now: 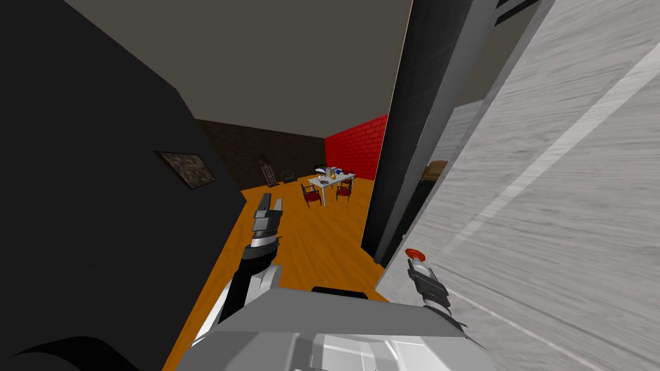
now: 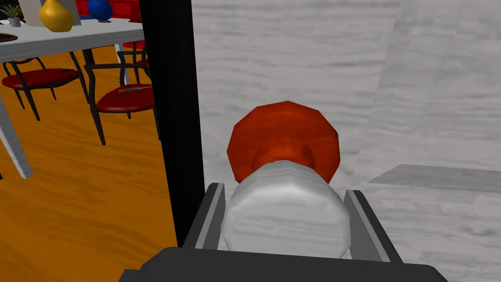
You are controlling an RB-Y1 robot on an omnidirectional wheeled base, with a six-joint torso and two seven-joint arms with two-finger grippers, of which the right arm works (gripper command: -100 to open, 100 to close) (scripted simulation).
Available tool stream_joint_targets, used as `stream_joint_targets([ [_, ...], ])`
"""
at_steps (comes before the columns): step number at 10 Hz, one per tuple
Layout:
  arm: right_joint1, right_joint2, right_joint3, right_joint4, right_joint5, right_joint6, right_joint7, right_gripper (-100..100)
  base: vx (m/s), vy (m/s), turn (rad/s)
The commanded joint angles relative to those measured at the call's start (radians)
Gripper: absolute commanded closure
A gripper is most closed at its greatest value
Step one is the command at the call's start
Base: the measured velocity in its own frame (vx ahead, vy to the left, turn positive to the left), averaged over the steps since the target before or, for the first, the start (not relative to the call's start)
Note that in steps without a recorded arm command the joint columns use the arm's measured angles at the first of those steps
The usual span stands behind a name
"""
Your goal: Pull the door open
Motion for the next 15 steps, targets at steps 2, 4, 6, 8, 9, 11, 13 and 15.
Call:
stream_joint_targets([
  [2,0.019,-0.027,0.04,-0.013,0.017,-0.011,-0.046,100,-0.283,0.005,0.12],
  [4,0.019,-0.031,0.045,-0.01,0.02,-0.012,-0.05,100,-0.201,0.009,0.087],
  [6,0.034,-0.05,0.082,-0.015,0.04,-0.03,-0.08,100,-0.255,-0.009,0.115],
  [8,0.046,-0.069,0.11,-0.021,0.057,-0.046,-0.104,100,-0.254,-0.013,0.109],
  [9,0.053,-0.08,0.126,-0.024,0.066,-0.056,-0.118,100,-0.238,-0.008,0.089],
  [11,0.062,-0.095,0.147,-0.029,0.079,-0.068,-0.136,100,-0.241,-0.021,0.086],
  [13,0.066,-0.101,0.158,-0.018,0.085,-0.079,-0.146,100,-0.143,-0.014,0.077],
  [15,0.073,-0.115,0.174,-0.013,0.094,-0.099,-0.165,100,-0.216,-0.014,0.109],
])
